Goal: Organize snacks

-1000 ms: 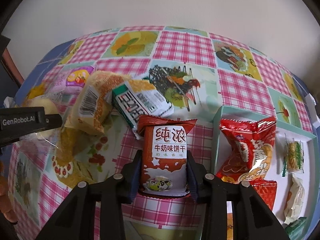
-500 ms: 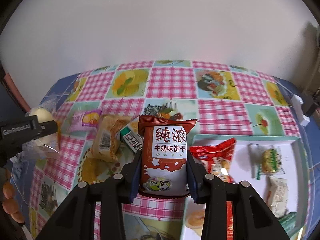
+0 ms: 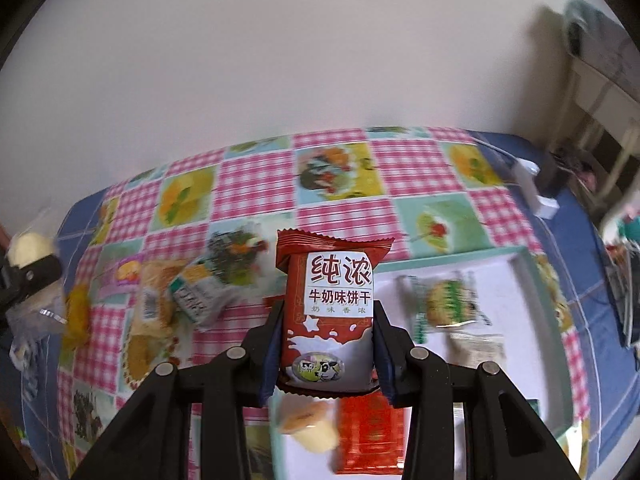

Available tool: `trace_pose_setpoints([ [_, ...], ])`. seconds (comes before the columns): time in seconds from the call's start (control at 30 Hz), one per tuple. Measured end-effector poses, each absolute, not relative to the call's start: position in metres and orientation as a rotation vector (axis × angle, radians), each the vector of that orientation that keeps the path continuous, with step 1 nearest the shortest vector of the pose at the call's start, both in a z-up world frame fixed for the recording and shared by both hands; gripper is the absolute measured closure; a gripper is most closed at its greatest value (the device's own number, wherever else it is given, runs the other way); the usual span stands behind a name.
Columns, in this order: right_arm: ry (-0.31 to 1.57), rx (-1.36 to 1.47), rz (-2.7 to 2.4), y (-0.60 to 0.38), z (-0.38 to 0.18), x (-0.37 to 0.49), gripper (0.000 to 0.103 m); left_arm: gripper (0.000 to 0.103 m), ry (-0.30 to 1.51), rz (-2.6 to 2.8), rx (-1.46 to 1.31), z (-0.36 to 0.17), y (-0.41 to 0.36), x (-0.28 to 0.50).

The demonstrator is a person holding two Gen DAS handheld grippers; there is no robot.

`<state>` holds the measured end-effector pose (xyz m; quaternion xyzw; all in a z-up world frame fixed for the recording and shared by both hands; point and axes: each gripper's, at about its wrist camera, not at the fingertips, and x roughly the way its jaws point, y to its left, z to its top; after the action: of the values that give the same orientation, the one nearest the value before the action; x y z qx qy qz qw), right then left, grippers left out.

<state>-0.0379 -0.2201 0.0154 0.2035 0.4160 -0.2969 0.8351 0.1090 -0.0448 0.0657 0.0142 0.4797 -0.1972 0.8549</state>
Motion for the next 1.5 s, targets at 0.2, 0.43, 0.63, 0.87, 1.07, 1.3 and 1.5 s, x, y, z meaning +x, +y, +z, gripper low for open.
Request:
trace_pose_setpoints([
  [0.2, 0.878, 0.502, -0.730, -0.258, 0.016, -0.066, 0.061, 0.051, 0.995, -0.516, 0.094, 0.070, -0.084, 0.081],
  [0.43, 0.881, 0.605, -0.858, -0.302, 0.010, -0.107, 0.061, 0.050, 0.993, -0.647, 0.212, 0.063, -0.138, 0.036],
  [0.63, 0.876, 0.672, -0.946, -0.322, 0.003, -0.138, 0.061, 0.050, 1.016, -0.768, 0.331, 0.046, -0.181, -0.008],
  [0.87, 0.883, 0.727, -0.967, -0.330, -0.009, -0.149, 0.061, 0.050, 1.062, -0.805, 0.384, 0.021, -0.204, -0.028],
  [1.07, 0.913, 0.758, -0.961, -0.335, -0.024, -0.149, 0.061, 0.050, 1.084, -0.785, 0.412, -0.001, -0.213, -0.030],
  [1.3, 0.941, 0.789, -0.950, -0.339, -0.036, -0.150, 0.061, 0.050, 1.060, -0.787, 0.437, -0.012, -0.222, -0.034],
  [1.5, 0.934, 0.797, -0.953, -0.341, -0.035, -0.152, 0.061, 0.050, 1.044, -0.795, 0.455, -0.014, -0.228, -0.038],
])
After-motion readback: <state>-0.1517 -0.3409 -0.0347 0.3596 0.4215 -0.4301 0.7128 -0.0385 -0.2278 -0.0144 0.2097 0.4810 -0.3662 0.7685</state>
